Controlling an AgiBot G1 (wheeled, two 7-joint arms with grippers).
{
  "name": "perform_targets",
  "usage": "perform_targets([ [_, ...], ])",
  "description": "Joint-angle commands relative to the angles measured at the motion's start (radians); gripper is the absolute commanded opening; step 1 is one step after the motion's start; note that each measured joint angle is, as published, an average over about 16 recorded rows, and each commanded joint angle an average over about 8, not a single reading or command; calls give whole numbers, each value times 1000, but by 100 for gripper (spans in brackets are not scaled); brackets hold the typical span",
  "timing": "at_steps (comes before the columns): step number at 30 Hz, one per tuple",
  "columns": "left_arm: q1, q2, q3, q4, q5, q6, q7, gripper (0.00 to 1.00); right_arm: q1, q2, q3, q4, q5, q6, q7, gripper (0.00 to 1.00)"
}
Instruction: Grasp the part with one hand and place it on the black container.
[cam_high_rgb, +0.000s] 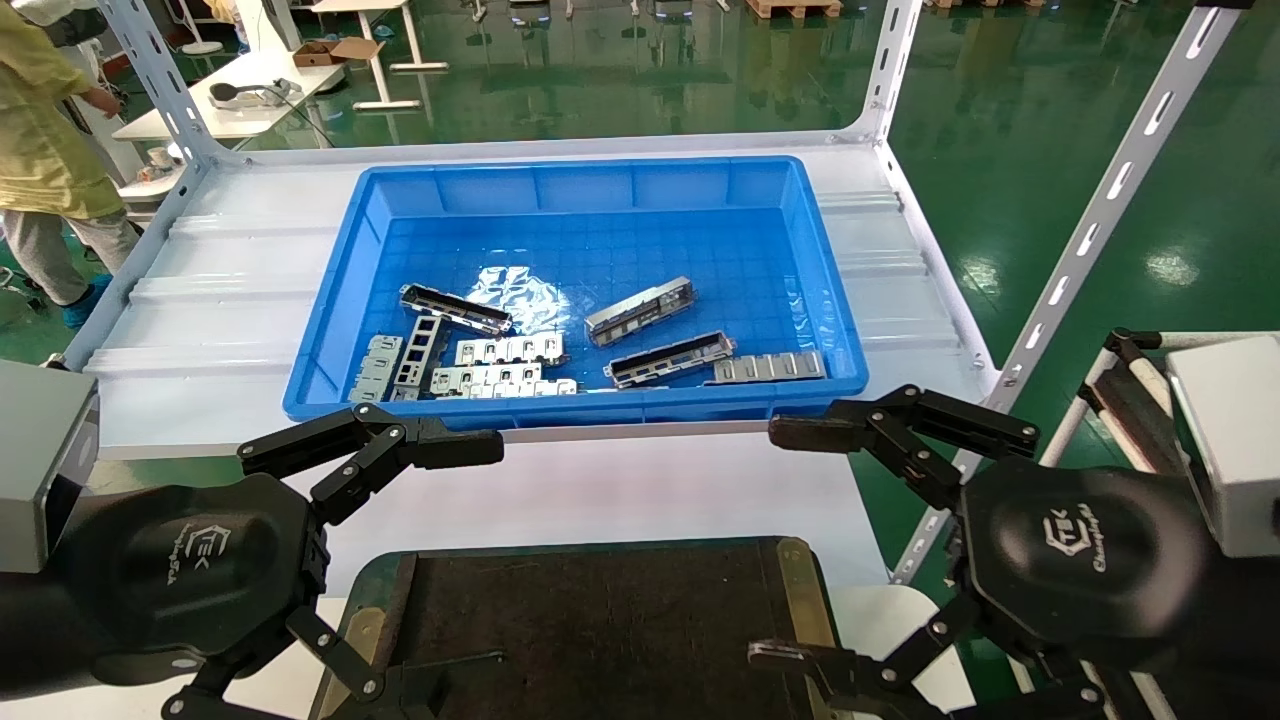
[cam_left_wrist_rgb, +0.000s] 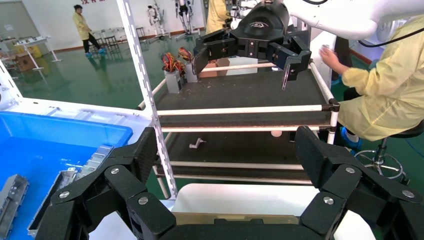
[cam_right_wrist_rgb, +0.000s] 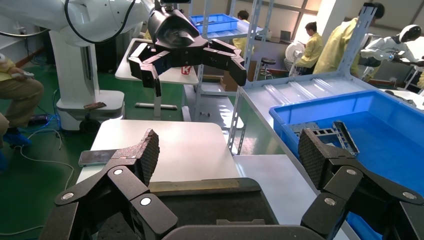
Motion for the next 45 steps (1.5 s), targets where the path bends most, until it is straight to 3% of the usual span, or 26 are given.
perform_targets([
  [1, 0, 0, 0, 0, 0, 0, 0, 100, 0, 0, 0, 0, 0, 0, 0, 100],
  [45, -4, 1, 0, 1, 3, -3, 1, 100, 0, 0, 0, 0, 0, 0, 0, 100],
])
